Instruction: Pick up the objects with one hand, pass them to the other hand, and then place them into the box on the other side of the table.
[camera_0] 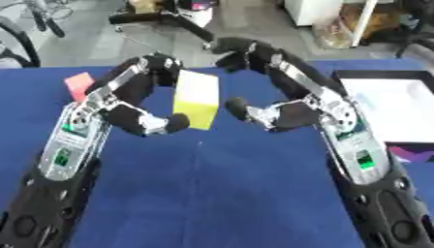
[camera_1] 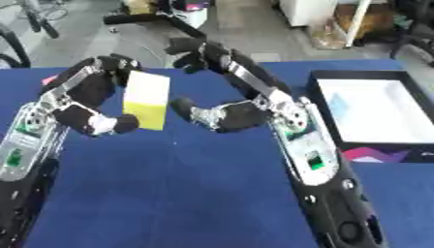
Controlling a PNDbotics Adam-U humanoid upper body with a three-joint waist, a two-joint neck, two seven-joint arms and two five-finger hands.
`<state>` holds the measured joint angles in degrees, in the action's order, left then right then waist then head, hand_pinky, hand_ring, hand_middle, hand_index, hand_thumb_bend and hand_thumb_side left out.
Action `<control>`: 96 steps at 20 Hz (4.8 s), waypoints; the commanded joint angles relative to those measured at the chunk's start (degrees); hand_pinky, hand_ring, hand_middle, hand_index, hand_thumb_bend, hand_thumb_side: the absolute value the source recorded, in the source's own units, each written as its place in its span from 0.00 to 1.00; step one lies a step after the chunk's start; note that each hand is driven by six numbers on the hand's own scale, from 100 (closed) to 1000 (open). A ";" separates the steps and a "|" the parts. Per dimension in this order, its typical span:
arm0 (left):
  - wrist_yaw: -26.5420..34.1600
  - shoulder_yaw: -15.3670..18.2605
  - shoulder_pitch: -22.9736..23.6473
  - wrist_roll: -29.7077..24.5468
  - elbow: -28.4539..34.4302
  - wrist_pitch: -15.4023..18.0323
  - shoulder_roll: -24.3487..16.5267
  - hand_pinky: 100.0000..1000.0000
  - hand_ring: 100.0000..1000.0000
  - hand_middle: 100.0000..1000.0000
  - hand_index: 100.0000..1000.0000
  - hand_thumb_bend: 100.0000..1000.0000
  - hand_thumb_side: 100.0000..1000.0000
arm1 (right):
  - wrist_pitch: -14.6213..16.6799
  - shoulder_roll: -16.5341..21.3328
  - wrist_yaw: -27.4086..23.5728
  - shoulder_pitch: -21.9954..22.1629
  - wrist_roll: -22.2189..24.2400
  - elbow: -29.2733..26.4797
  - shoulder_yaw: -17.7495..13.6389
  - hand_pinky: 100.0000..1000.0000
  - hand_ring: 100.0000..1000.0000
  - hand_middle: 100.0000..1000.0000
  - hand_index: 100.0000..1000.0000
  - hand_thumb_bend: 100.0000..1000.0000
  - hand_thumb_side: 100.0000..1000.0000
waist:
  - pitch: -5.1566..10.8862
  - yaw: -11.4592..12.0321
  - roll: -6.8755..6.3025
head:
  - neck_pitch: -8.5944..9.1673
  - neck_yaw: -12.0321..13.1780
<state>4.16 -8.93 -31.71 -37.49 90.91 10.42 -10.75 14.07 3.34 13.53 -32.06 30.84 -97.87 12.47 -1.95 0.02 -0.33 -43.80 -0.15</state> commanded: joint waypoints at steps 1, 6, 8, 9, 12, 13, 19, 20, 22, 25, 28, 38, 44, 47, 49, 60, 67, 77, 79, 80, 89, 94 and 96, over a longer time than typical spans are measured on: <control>-0.83 0.04 -1.40 0.21 0.72 0.52 0.22 0.49 0.42 0.39 0.53 0.47 0.18 | -0.30 0.13 1.55 -1.16 2.97 -1.38 0.11 0.79 0.80 0.84 0.93 0.30 0.42 | 0.68 -0.10 0.61 | -0.32 -0.07; -1.80 0.19 -1.71 0.85 0.15 0.65 0.75 0.49 0.42 0.39 0.53 0.47 0.17 | -0.65 0.03 3.65 -1.19 4.86 -1.30 0.01 0.78 0.80 0.83 0.93 0.31 0.43 | 0.69 -0.17 0.64 | -0.32 -0.01; -1.92 0.23 -1.77 1.02 0.00 0.65 0.97 0.49 0.42 0.39 0.53 0.47 0.17 | -0.75 0.00 4.32 -1.26 5.18 -1.28 0.03 0.78 0.80 0.83 0.93 0.31 0.43 | 0.68 -0.21 0.62 | -0.32 -0.04; -1.93 0.25 -1.80 1.08 -0.02 0.66 1.09 0.49 0.42 0.39 0.53 0.47 0.17 | -0.82 -0.01 4.68 -1.30 5.35 -1.25 0.04 0.78 0.79 0.83 0.93 0.31 0.44 | 0.67 -0.22 0.61 | -0.32 -0.07; -2.06 0.28 -1.83 1.19 0.02 0.69 1.44 0.49 0.42 0.39 0.53 0.47 0.17 | -1.13 -0.12 6.00 -1.43 5.98 -1.03 0.07 0.78 0.78 0.81 0.91 0.31 0.45 | 0.69 -0.29 0.62 | -0.32 -0.18; -2.16 0.26 -1.82 1.21 0.03 0.72 1.53 0.49 0.42 0.39 0.53 0.47 0.17 | -1.36 -0.19 6.41 -1.47 6.07 -0.89 0.04 0.77 0.77 0.80 0.90 0.31 0.45 | 0.71 -0.31 0.63 | -0.32 -0.21; -3.86 0.07 -1.79 1.48 0.12 1.27 2.04 0.49 0.42 0.39 0.53 0.47 0.18 | -3.19 -0.33 9.42 -1.72 4.22 -0.52 0.10 0.74 0.67 0.65 0.76 0.32 0.46 | 0.77 -0.31 0.69 | -0.32 -0.27; -4.24 0.05 -1.81 1.63 0.09 1.37 2.14 0.49 0.42 0.39 0.53 0.47 0.18 | -3.48 -0.34 9.97 -1.74 3.66 -0.51 0.15 0.73 0.65 0.61 0.72 0.32 0.46 | 0.78 -0.32 0.69 | -0.32 -0.29; -4.99 -0.01 -1.82 1.91 0.00 1.59 2.32 0.49 0.42 0.40 0.53 0.47 0.18 | -3.95 -0.35 10.97 -1.78 2.58 -0.51 0.26 0.72 0.61 0.55 0.66 0.30 0.45 | 0.77 -0.36 0.68 | -0.32 -0.33; -6.15 -0.07 -1.88 2.36 -0.12 1.93 2.56 0.49 0.42 0.40 0.53 0.46 0.18 | -4.47 -0.36 12.32 -1.84 1.19 -0.57 0.51 0.70 0.58 0.50 0.61 0.27 0.45 | 0.72 -0.47 0.63 | -0.32 -0.31; -7.19 -0.18 -1.86 2.67 -0.26 2.24 2.70 0.50 0.43 0.40 0.53 0.46 0.18 | -4.83 -0.40 13.00 -1.83 0.38 -0.55 0.69 0.69 0.57 0.46 0.56 0.23 0.44 | 0.65 -0.58 0.56 | -0.32 -0.35; -9.94 0.02 -1.66 3.77 -1.04 3.13 2.80 0.54 0.54 0.54 0.69 0.73 0.39 | -7.21 -0.23 11.06 -1.58 -4.47 -0.70 0.45 0.64 0.48 0.32 0.23 0.00 0.00 | 0.58 -0.56 0.59 | -0.32 -0.37; -12.62 1.35 -1.80 6.81 -1.98 3.09 2.78 0.56 0.58 0.58 0.75 0.84 0.50 | -7.07 0.16 9.20 -1.30 -5.59 -2.34 -0.02 0.64 0.48 0.31 0.20 0.00 0.00 | 0.52 -0.71 0.82 | -0.32 -0.03; -13.74 2.27 -1.87 8.74 -2.77 2.87 2.91 0.56 0.59 0.59 0.76 0.87 0.52 | -6.93 0.34 8.71 -1.27 -5.73 -2.98 -0.46 0.64 0.49 0.31 0.20 0.00 0.00 | 0.49 -0.91 0.91 | -0.32 0.16; -14.57 3.03 -1.87 10.35 -3.27 2.61 2.98 0.56 0.59 0.59 0.76 0.87 0.53 | -7.02 0.50 8.23 -1.25 -5.97 -3.48 -0.80 0.64 0.49 0.31 0.20 0.00 0.00 | 0.48 -1.03 0.94 | -0.32 0.21; -19.46 10.51 2.21 25.04 -6.05 -1.42 0.13 0.55 0.58 0.58 0.76 0.80 0.54 | -10.42 11.30 4.25 -2.94 -15.87 -7.87 -9.42 0.67 0.50 0.34 0.22 0.00 0.00 | 0.74 -1.15 0.73 | -0.32 -1.46; -17.96 13.95 10.60 28.66 1.25 -2.52 -1.76 0.54 0.58 0.57 0.75 0.77 0.55 | -6.97 21.38 8.77 -6.44 -27.21 13.58 -15.82 0.66 0.50 0.37 0.23 0.00 0.00 | 0.59 0.86 -0.47 | -0.32 -5.32; -17.67 16.62 16.16 29.29 9.33 -3.59 -1.42 0.55 0.57 0.57 0.75 0.76 0.55 | -3.90 27.42 17.08 -13.71 -37.55 51.75 -21.71 0.64 0.49 0.39 0.23 0.00 0.00 | 0.45 2.90 -0.57 | -0.32 -9.65; -17.83 16.92 16.54 29.43 9.99 -3.83 -1.09 0.55 0.58 0.57 0.75 0.76 0.55 | -3.75 27.83 18.82 -14.71 -38.20 57.02 -21.91 0.65 0.50 0.40 0.25 0.00 0.00 | 0.42 3.10 -0.54 | -0.32 -9.87; -17.93 17.03 16.68 29.47 10.26 -3.91 -0.97 0.55 0.57 0.57 0.75 0.76 0.55 | -3.82 27.95 19.61 -15.07 -38.65 59.29 -22.08 0.65 0.50 0.40 0.25 0.00 0.00 | 0.41 3.18 -0.54 | -0.32 -9.95; -18.60 17.74 17.43 29.71 11.09 -4.45 -0.89 0.55 0.58 0.58 0.75 0.76 0.55 | -7.69 29.68 21.62 -14.85 -46.37 71.83 -22.17 0.67 0.55 0.51 0.56 0.01 0.03 | 0.33 3.67 -0.49 | -0.32 -10.13; -18.80 17.96 17.73 29.61 10.89 -4.66 -0.76 0.55 0.58 0.58 0.75 0.76 0.55 | -10.26 31.54 20.07 -14.53 -51.74 73.44 -22.04 0.71 0.70 0.75 0.90 0.37 0.52 | 0.34 3.77 -0.41 | -0.32 -10.05; -18.90 18.01 17.81 29.52 10.84 -4.69 -0.79 0.55 0.58 0.58 0.75 0.76 0.56 | -11.01 32.33 19.45 -14.44 -54.85 72.68 -22.45 0.75 0.75 0.81 0.93 0.41 0.54 | 0.35 3.76 -0.40 | -0.32 -10.04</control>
<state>-14.45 8.64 -13.52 -7.92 100.79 5.85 -10.97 3.58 32.90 33.44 -45.50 -22.26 -24.69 -9.72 -2.02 3.82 -0.28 -44.22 -10.23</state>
